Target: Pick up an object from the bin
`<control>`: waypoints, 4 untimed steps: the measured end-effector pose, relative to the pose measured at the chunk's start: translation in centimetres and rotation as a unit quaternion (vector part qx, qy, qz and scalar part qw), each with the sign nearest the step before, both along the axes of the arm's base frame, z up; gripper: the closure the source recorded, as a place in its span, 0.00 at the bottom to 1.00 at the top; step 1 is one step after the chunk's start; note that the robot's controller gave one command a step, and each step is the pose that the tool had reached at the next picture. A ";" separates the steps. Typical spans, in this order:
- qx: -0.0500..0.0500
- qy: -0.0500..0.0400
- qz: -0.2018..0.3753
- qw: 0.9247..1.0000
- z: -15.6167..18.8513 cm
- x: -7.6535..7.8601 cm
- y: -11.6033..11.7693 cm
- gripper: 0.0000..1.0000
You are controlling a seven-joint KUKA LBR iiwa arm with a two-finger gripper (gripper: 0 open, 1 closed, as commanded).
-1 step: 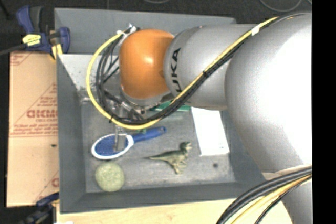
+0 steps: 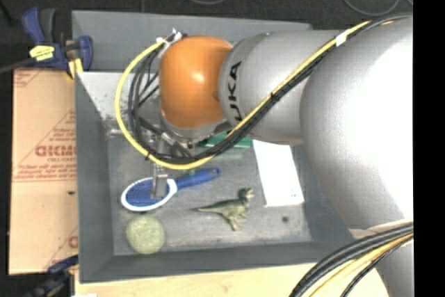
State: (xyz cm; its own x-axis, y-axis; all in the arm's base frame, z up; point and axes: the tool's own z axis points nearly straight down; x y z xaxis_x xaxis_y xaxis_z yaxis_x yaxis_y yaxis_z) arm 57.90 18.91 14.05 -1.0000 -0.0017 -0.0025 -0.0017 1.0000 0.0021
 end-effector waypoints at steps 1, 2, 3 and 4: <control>-0.001 -0.002 0.031 1.000 -3.1 -5.2 -2.2 0.00; 0.000 -0.005 0.143 0.990 -5.6 -0.4 -5.2 1.00; 0.001 -0.005 0.142 0.990 -5.6 -0.4 -5.2 1.00; -0.002 0.003 0.153 0.988 -0.8 -0.2 -3.8 1.00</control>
Offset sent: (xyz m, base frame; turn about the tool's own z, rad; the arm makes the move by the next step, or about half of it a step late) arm -0.0076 -0.0527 -0.0598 -0.2905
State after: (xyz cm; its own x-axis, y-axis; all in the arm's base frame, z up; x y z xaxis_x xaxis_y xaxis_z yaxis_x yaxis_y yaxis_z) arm 57.71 15.10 13.27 -0.9526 -0.3041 0.0041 -0.3041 0.9526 -0.0002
